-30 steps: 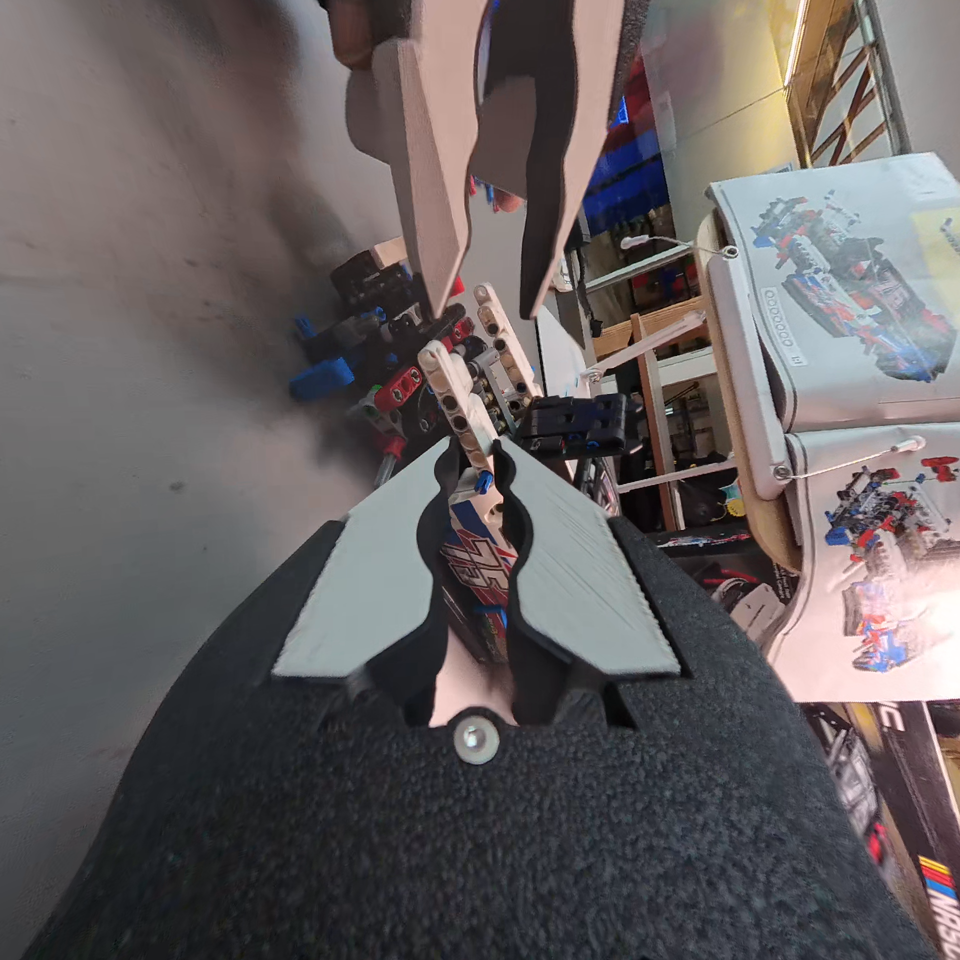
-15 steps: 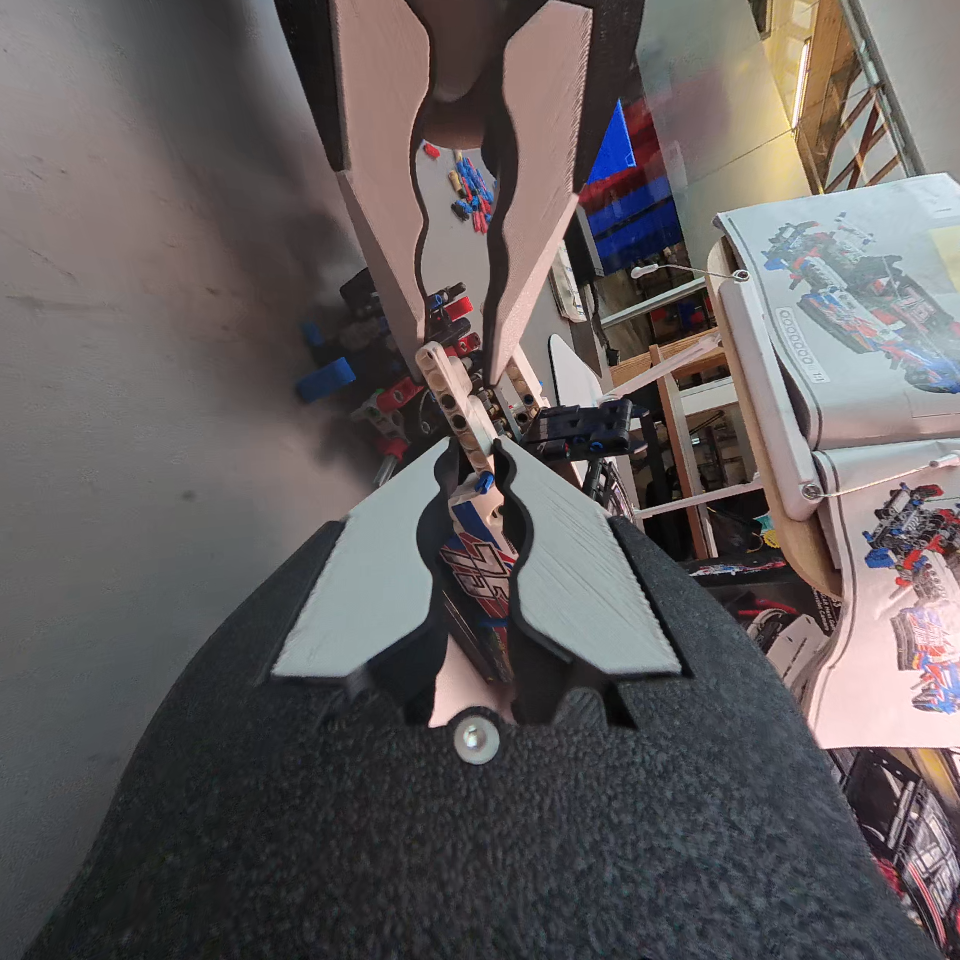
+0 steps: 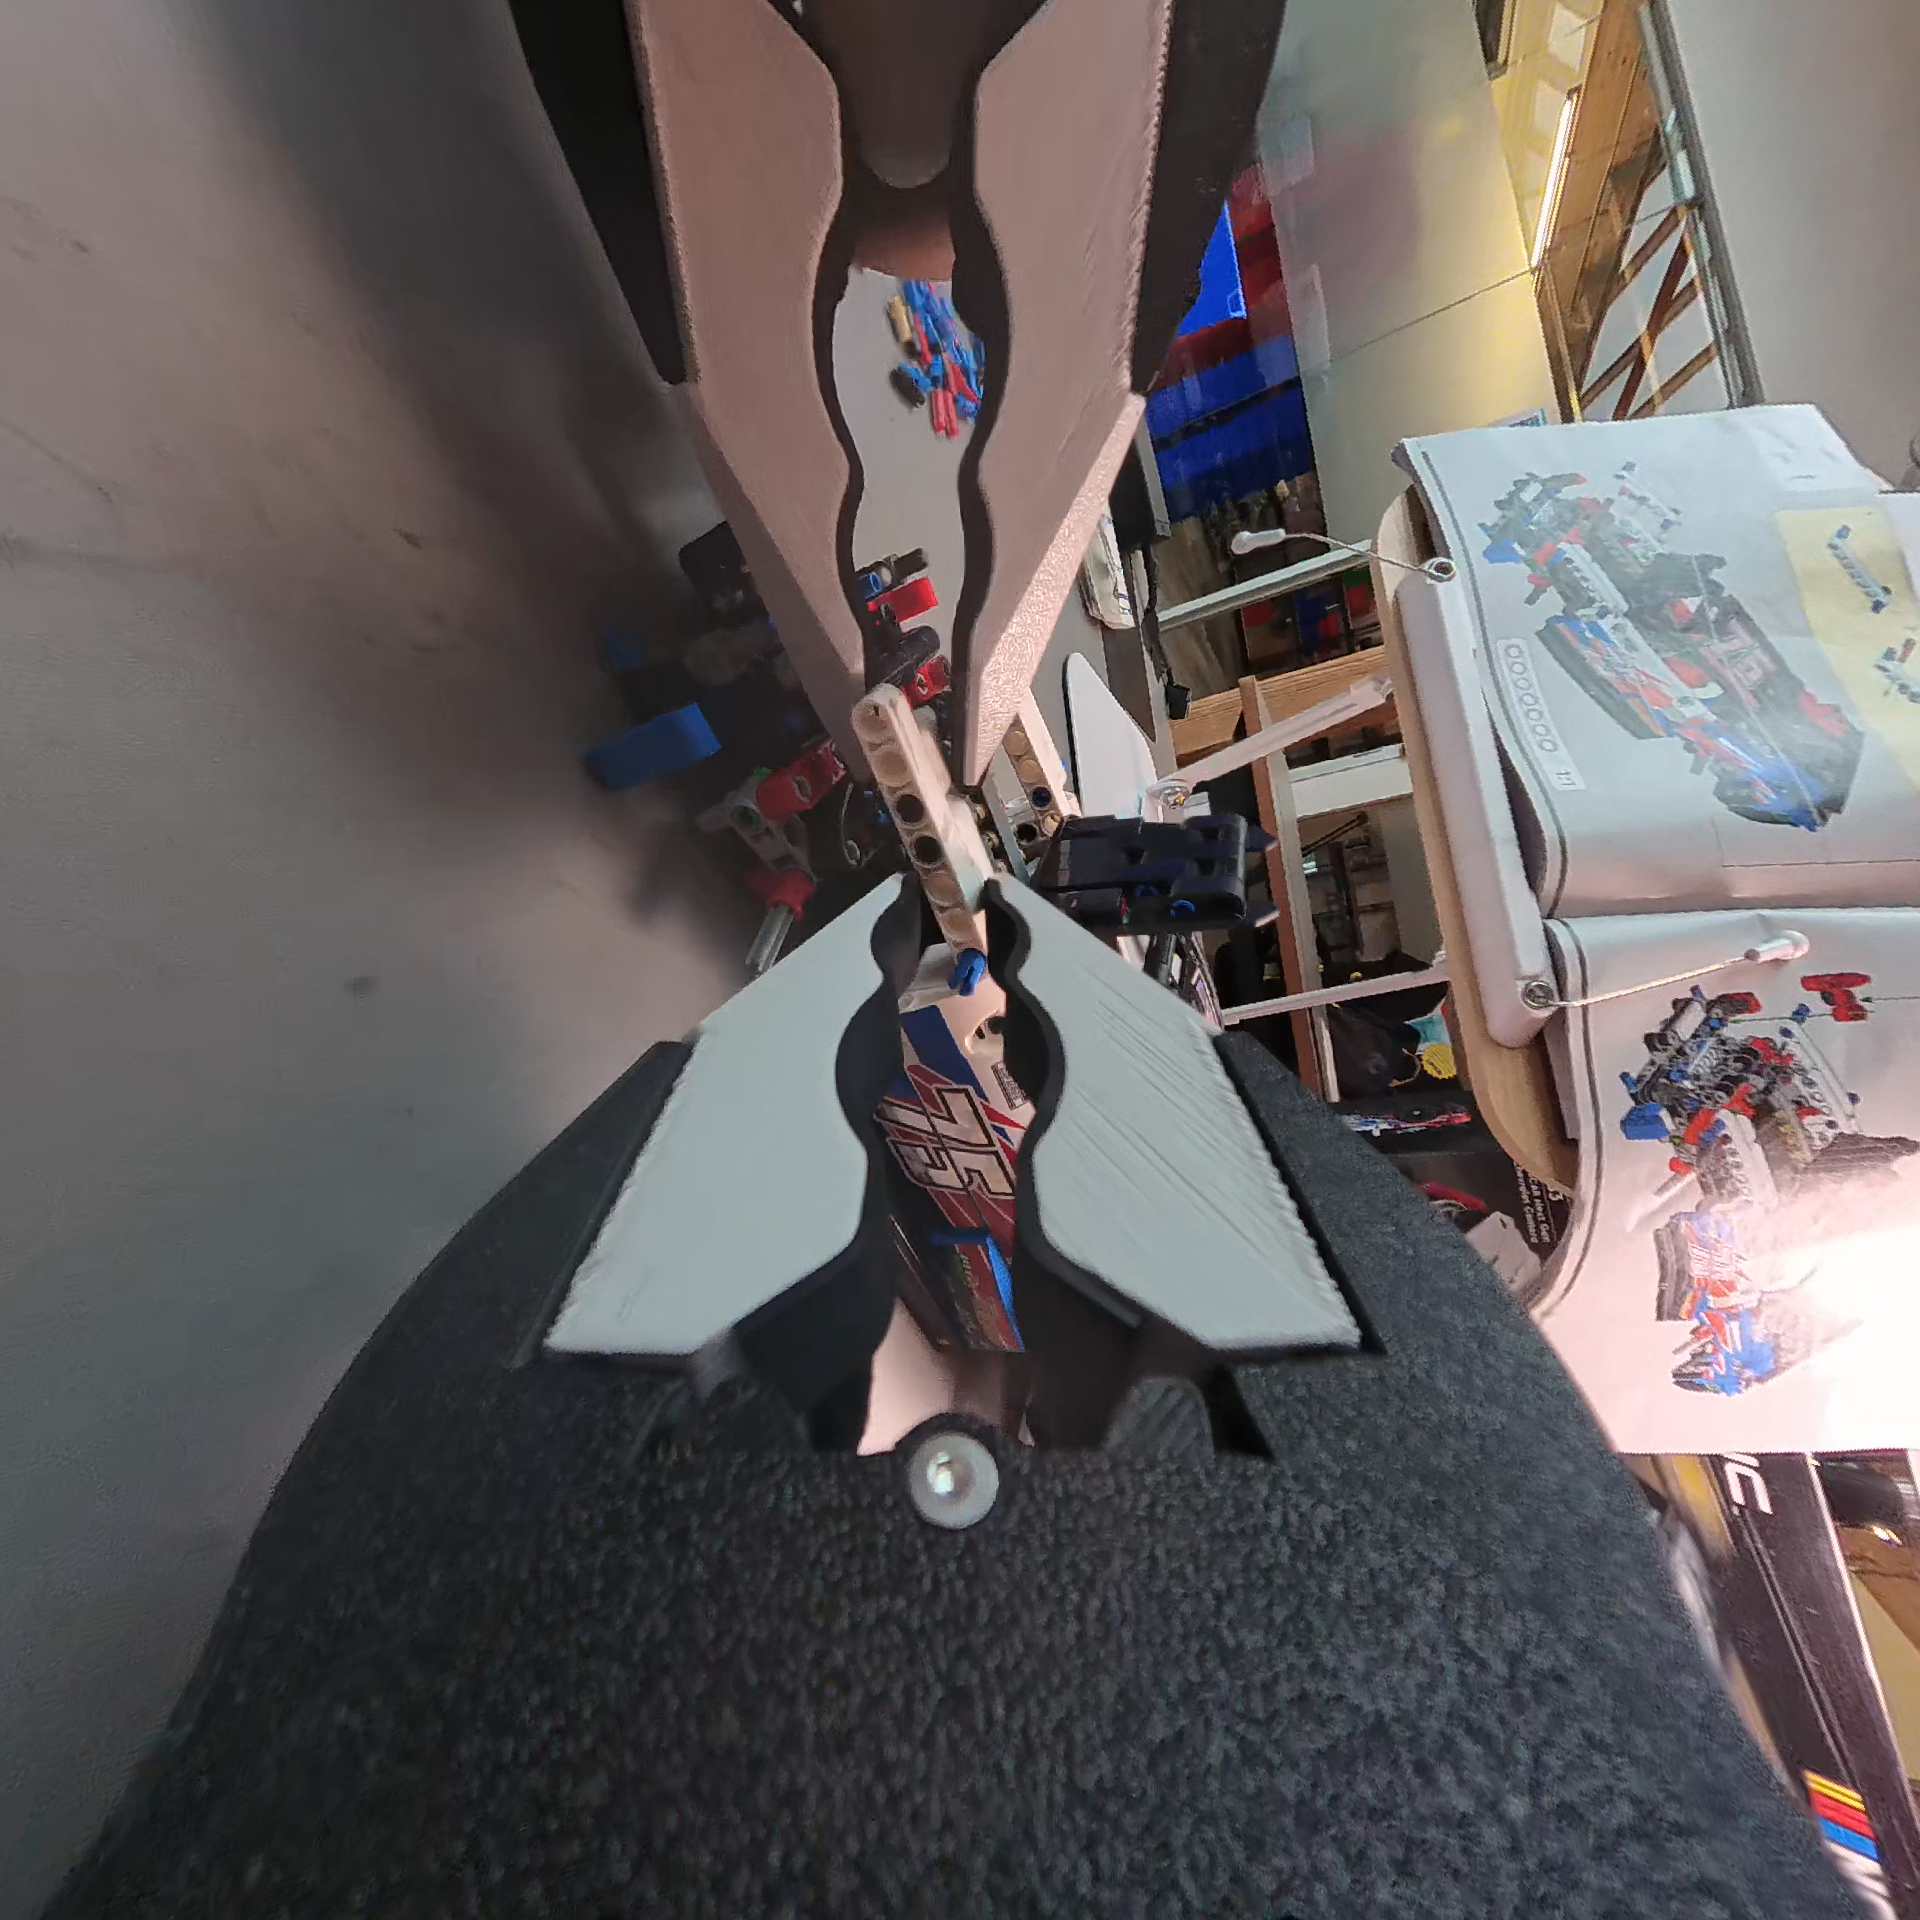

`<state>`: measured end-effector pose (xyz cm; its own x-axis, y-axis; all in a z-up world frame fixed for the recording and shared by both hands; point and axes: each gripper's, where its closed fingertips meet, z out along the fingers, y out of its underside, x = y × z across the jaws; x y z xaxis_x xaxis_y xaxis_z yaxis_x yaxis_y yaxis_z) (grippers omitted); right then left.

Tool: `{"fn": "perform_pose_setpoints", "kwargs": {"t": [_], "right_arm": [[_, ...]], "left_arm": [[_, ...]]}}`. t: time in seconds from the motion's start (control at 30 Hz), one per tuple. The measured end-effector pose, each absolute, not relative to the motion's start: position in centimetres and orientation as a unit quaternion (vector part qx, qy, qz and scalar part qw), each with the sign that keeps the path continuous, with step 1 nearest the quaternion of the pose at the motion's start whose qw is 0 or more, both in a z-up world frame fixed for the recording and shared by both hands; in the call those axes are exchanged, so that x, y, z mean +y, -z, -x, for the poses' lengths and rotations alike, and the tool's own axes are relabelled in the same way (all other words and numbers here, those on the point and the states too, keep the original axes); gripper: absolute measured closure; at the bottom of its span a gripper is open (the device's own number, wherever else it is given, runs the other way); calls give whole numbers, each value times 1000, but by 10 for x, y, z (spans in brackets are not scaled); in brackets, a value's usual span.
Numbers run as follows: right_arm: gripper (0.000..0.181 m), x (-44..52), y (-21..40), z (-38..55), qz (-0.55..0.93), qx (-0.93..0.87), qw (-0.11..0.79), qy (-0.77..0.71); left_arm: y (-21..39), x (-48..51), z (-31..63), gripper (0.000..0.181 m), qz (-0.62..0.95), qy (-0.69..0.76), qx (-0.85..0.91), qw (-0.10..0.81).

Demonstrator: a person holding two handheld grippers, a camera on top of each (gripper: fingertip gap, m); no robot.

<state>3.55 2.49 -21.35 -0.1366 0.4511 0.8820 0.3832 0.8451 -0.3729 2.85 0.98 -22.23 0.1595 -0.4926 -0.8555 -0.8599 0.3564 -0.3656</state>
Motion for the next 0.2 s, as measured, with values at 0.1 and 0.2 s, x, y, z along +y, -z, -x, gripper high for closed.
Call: {"fn": "perform_pose_setpoints", "kwargs": {"t": [0.1,0.2], "right_arm": [[171,22,213,-34,258,-755,603,-11],[172,20,212,-32,240,-755,610,6]], "left_arm": [[222,8,-28,169,550,-155,621,536],[222,7,-27,169,561,-134,614,539]]}}
